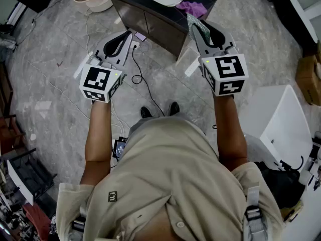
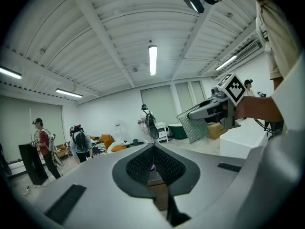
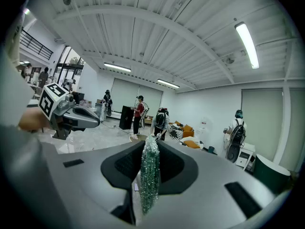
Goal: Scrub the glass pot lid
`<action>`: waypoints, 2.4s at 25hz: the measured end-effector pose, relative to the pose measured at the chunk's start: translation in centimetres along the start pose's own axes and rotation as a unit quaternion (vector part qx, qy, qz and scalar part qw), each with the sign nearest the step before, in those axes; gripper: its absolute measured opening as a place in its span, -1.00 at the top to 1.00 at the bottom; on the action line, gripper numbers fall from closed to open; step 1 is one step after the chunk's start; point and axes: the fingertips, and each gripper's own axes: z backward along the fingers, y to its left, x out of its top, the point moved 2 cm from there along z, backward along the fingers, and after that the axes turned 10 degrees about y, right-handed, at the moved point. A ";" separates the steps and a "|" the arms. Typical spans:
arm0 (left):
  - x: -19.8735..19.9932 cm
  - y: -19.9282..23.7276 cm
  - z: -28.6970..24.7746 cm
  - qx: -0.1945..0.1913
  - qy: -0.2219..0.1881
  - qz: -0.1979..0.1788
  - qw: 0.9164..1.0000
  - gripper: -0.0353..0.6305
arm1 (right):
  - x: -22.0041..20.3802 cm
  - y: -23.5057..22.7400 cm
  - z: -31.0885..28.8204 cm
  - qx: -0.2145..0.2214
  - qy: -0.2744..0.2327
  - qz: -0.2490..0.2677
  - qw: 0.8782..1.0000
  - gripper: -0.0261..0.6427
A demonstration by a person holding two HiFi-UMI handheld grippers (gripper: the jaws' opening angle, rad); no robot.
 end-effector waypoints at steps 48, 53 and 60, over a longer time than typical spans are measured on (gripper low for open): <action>-8.9 13.8 3.4 -0.011 0.002 0.047 0.999 0.85 | 3.9 8.3 -10.4 -0.001 0.013 -0.015 1.000 0.67; -9.7 16.9 1.5 0.015 0.020 0.053 0.998 0.85 | 5.0 7.4 -15.6 0.029 0.004 -0.015 0.999 0.67; -9.3 19.6 -4.7 0.038 0.043 0.062 0.996 0.85 | 5.2 3.1 -22.5 0.070 0.007 -0.015 0.997 0.67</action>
